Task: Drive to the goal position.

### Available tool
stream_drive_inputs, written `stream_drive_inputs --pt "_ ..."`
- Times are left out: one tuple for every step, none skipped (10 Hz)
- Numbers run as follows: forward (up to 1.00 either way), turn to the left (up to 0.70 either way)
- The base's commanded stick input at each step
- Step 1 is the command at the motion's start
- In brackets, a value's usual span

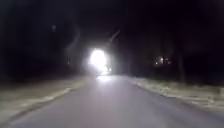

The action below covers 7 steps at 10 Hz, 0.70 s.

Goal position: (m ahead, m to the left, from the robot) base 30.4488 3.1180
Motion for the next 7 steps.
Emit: stream_drive_inputs --pt "1.00 0.00" --pt "1.00 0.00" --pt "1.00 0.00" --pt "1.00 0.00" --pt "1.00 0.00" --pt "1.00 0.00" --pt "1.00 0.00"
